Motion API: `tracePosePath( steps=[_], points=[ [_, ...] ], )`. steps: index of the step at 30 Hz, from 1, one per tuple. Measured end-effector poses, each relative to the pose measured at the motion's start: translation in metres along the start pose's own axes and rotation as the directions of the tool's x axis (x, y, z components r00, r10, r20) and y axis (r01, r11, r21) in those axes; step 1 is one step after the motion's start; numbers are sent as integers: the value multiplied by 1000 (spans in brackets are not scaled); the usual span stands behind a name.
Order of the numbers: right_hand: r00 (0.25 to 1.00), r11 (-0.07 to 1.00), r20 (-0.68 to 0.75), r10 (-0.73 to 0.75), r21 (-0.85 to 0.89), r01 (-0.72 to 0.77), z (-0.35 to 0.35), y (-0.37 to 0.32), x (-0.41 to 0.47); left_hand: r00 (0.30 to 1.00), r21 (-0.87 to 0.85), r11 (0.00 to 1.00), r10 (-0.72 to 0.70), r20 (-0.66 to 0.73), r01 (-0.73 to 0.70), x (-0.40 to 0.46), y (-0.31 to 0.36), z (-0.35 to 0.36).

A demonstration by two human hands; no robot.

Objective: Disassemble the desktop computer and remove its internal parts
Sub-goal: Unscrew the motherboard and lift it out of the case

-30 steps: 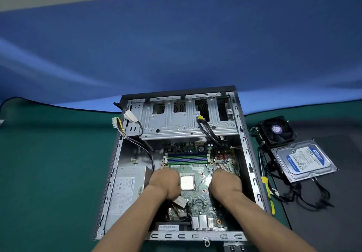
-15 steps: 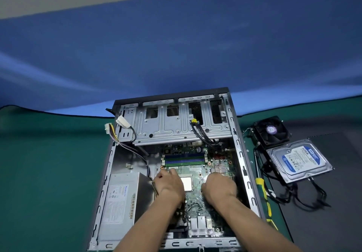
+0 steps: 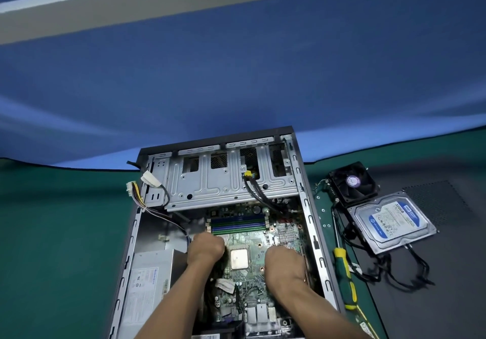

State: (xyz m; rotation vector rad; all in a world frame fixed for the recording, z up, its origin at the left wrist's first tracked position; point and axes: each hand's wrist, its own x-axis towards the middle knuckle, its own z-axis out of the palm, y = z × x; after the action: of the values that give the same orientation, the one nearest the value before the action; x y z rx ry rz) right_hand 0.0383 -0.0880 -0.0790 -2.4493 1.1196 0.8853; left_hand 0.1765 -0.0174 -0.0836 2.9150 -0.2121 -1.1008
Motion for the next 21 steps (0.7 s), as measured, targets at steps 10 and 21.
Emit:
tracePosePath(
  steps=[10,21],
  points=[
    [988,986,-151,-22,158,46,-13,2,-2,998,17,998,54,46,-54,-5,2,-14],
    [995,955,-98,-22,294,50,-12,3,-1,984,483,859,120,132,-170,-28,-1,-8]
  ],
)
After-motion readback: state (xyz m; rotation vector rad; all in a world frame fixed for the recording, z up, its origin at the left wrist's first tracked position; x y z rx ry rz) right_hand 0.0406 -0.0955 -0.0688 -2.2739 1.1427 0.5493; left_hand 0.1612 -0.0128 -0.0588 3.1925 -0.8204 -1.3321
